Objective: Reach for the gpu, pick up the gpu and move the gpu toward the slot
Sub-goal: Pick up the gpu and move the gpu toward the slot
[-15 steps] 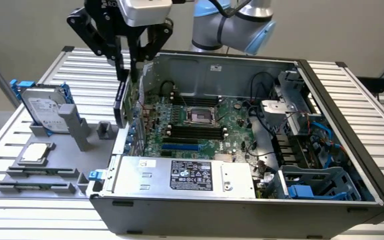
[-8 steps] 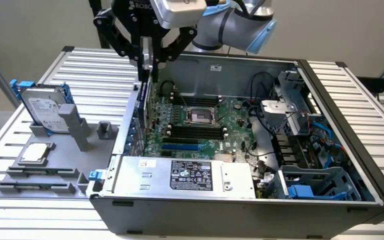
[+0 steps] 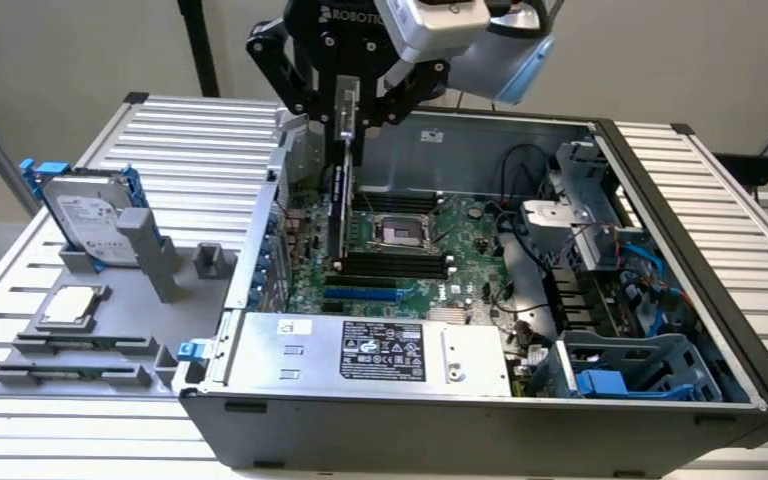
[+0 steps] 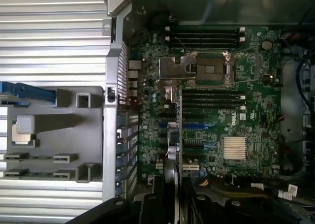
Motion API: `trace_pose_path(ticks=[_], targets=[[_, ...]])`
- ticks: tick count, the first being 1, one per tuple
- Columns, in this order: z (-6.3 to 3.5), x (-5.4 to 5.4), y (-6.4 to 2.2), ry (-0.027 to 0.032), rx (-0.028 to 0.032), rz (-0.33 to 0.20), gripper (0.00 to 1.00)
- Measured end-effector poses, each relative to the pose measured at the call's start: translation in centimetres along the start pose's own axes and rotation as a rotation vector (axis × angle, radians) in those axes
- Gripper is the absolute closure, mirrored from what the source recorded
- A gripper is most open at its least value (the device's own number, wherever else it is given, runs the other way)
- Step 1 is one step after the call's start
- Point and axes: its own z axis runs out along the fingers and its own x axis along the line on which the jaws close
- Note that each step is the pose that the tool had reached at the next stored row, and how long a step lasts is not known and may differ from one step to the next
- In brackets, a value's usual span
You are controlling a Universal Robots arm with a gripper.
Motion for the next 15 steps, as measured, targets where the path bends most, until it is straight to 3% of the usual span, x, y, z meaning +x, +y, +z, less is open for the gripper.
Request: trace_pose_path(ticks=[15], targets=[[-0.03,-6.8,0.43,0.0000,-0.0001,0.000,0.74]])
